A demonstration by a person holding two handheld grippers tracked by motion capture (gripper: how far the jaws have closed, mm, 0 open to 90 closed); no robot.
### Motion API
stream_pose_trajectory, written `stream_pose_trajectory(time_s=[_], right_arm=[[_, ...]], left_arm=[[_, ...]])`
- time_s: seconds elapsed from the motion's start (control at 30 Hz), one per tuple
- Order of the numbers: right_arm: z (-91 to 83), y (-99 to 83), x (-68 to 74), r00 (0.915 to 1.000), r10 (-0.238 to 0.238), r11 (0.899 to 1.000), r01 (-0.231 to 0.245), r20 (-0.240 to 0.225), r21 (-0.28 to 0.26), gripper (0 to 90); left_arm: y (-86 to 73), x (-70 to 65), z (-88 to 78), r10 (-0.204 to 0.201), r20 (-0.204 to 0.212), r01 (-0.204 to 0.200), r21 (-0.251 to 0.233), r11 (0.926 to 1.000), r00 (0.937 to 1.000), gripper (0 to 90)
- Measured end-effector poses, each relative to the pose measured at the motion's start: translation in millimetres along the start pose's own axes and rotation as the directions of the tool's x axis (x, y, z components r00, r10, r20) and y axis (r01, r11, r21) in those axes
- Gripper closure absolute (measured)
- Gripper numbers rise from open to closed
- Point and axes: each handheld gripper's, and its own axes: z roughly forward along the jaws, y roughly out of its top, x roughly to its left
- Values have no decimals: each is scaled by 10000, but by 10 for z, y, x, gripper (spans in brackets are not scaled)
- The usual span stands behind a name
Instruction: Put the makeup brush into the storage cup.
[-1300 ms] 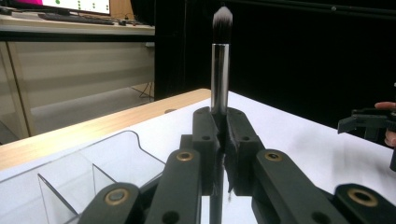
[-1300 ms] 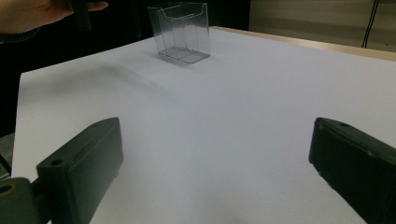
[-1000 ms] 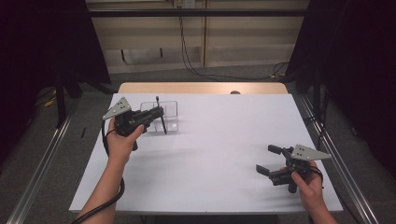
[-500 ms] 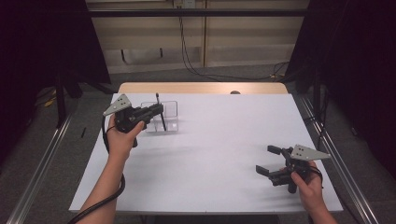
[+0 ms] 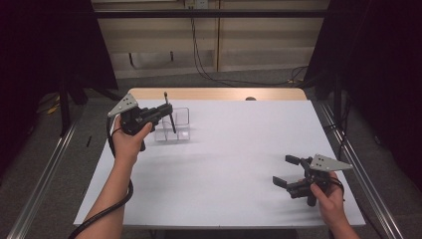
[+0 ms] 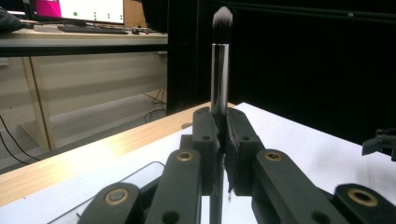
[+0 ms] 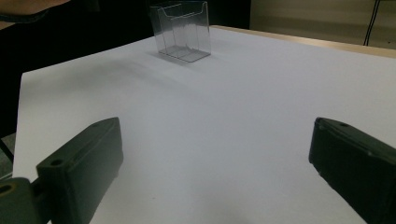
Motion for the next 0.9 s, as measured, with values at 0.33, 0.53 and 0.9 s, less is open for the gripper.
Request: stream_pose_trajectory(time_s=[0.33,0.53,0.9], right_arm=[[4,-2,0,10000,1,10000,-1,11,19,24],[0,-4,-5,10000,25,10000,-25,5,12,24],[5,-6,-6,10000,45,10000,-45,11,31,24]], left_arm=[[92,21,38,85,-85,-86,-52,9999,9999,839],[136,38,74,103,-112,-103,-2,9999,9999,839],[217,60,128,80,-105,-81,-67,9999,9999,839]])
